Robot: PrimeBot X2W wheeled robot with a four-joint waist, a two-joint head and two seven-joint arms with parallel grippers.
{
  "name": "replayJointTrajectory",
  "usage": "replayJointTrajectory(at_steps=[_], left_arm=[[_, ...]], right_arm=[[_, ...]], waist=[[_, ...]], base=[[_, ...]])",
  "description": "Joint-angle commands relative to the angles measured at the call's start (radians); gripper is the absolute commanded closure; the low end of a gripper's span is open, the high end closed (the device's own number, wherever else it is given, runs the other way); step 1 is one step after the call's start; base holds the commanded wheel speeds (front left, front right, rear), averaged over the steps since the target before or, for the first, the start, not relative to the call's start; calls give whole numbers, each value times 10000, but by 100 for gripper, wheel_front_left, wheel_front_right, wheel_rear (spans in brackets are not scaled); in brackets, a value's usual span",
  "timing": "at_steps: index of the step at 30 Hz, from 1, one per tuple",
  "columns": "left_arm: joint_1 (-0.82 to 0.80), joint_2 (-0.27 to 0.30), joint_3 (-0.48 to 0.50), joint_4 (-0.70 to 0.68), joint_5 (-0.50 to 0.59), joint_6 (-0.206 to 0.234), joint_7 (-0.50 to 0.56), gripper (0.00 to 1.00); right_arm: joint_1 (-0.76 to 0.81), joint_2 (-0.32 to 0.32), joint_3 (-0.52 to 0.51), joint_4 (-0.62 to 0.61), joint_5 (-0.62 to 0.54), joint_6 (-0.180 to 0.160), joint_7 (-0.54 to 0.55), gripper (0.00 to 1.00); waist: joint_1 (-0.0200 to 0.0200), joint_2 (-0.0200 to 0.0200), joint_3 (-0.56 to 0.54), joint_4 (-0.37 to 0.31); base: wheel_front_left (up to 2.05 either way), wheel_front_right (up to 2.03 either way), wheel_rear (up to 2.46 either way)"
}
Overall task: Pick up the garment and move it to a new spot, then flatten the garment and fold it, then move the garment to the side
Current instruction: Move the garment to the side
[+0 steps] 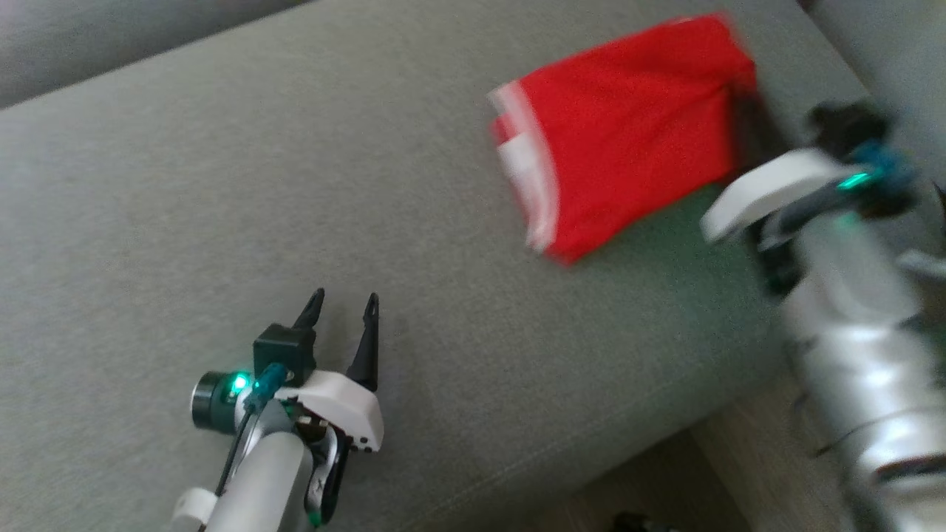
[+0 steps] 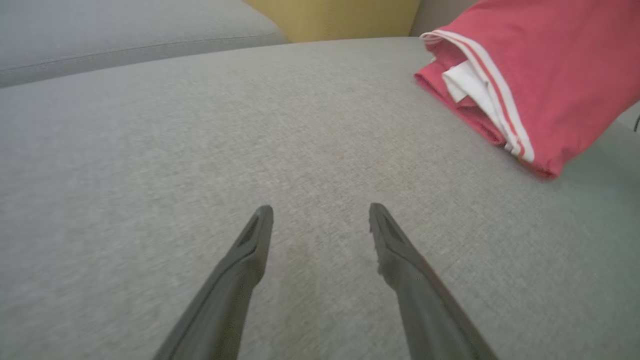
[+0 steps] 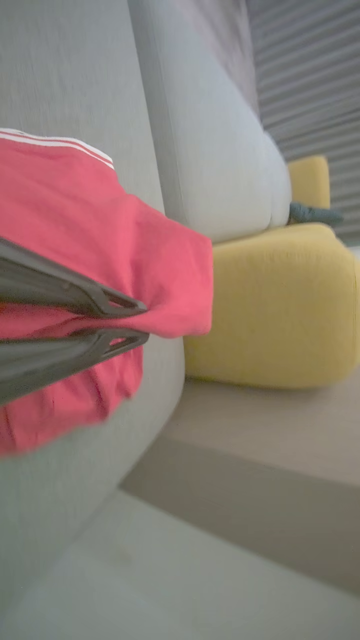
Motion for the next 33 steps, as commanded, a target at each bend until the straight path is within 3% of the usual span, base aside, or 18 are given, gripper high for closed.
replayJointTrajectory(at_steps=[1,7,8,9,10,14,17,23,33], left_arm=[[-412,39,279,-243,85,-53,-124,0],[-593,43,426,13,402,-160,-124,0],[-621,44,490,31,439,-170,-124,0],[-648,45,559,41,472,-176,-124,0],[-671,45,634,41,495,-181,-124,0],[-744,44,874,-39,597,-161,-124,0],[-720,43,1086,-197,632,-65,-124,0],[-436,41,1450,-772,400,347,-124,0],[118,40,1676,-1288,-164,862,-124,0]], right_arm=[[-459,-231,-60,-138,-313,65,-137,100],[-1471,-1167,-1447,208,-2419,65,-138,100],[-1536,-1204,-1696,238,-2718,65,-138,86],[-1583,-1240,-1926,214,-3068,65,-138,12],[-1613,-1261,-2204,183,-3401,65,-138,0],[-1545,-977,-3445,-567,-4174,65,-138,0],[-1334,-414,-3751,-1305,-4333,65,-139,0],[-343,352,-2937,-2358,-3763,65,-139,0],[2070,530,-1427,-2597,-1881,65,-139,0]], waist=[[0,0,472,-383],[0,0,866,-92],[0,0,920,-20],[0,0,975,46],[0,0,1014,114],[0,0,1085,453],[0,0,996,712],[0,0,517,1570],[0,0,-176,3417]], base=[[0,0,0],[0,0,0],[0,0,0],[0,0,0],[0,0,0],[0,0,0],[0,0,0],[0,0,0],[0,0,0]])
